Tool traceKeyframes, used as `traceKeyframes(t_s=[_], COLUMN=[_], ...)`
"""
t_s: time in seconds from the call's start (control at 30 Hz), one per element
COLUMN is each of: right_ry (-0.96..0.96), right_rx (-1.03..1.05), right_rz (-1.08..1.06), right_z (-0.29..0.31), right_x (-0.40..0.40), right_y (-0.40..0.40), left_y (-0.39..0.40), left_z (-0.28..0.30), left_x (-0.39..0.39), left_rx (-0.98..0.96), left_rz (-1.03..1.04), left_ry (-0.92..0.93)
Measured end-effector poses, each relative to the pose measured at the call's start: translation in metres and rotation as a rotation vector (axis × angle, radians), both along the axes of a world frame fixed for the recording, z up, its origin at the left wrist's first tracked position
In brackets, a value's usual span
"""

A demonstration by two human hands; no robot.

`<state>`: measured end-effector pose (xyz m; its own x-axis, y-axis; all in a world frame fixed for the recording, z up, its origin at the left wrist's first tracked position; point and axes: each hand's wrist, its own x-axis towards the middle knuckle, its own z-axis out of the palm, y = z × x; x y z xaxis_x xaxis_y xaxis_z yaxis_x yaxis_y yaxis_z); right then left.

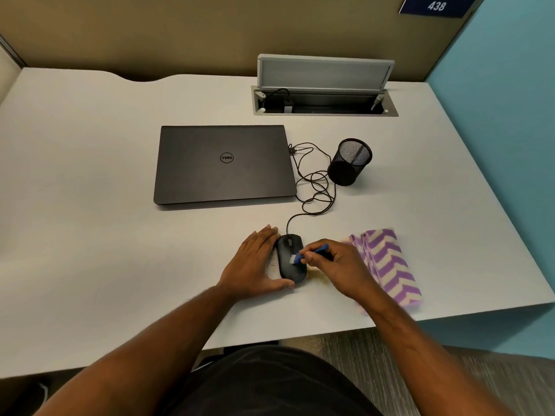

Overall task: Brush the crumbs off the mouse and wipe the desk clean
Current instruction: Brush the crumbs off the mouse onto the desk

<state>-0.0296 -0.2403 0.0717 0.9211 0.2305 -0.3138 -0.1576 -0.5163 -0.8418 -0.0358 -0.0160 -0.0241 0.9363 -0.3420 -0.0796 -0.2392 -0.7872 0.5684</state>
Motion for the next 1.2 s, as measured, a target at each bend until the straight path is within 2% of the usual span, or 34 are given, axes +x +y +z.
traceKeyframes(t_s=[0.07,0.2,0.27,0.37,0.43,0.63,0.73,0.9,1.0,1.1,1.2], right_ry=[0.02,-0.044,-0.037,0.056,0.076,0.04,-0.016,-0.01,-0.019,-0.047,-0.093], right_rx=[-0.044,-0.299,-0.264,-0.001,0.073,-0.177,-0.238,0.04,0.078,-0.017,-0.184], right_rz=[0.056,0.191,0.157,0.014,0.026,0.183,0.127,-0.117,-0.259,-0.269,-0.191], right_z=[-0.006,-0.004,-0.002,0.001,0.0,-0.006,-0.002,0.009,0.005,-0.002,-0.004], right_x=[-0.002,-0.002,-0.004,-0.006,-0.007,-0.004,0.002,0.008,0.024,0.041,0.052], right_y=[0.0,-0.01,-0.014,-0.012,-0.007,-0.014,-0.024,-0.008,0.01,0.024,0.032], left_y=[0.0,0.0,0.0,0.0,0.0,0.0,0.0,0.0,0.0,0.0,-0.001], left_z=[0.0,0.001,0.002,0.002,0.001,0.001,0.002,0.001,0.002,0.002,0.002], left_x=[0.0,-0.001,0.0,0.0,0.0,-0.001,0.0,0.0,0.0,0.001,0.001], left_rx=[-0.001,-0.011,-0.015,-0.015,-0.012,-0.008,-0.011,-0.008,-0.009,-0.002,-0.008], left_rz=[0.005,0.01,0.007,0.004,0.004,0.003,0.004,0.005,0.008,0.008,0.013], left_ry=[-0.008,-0.009,0.003,0.012,0.003,-0.014,0.015,0.003,0.015,0.016,0.032])
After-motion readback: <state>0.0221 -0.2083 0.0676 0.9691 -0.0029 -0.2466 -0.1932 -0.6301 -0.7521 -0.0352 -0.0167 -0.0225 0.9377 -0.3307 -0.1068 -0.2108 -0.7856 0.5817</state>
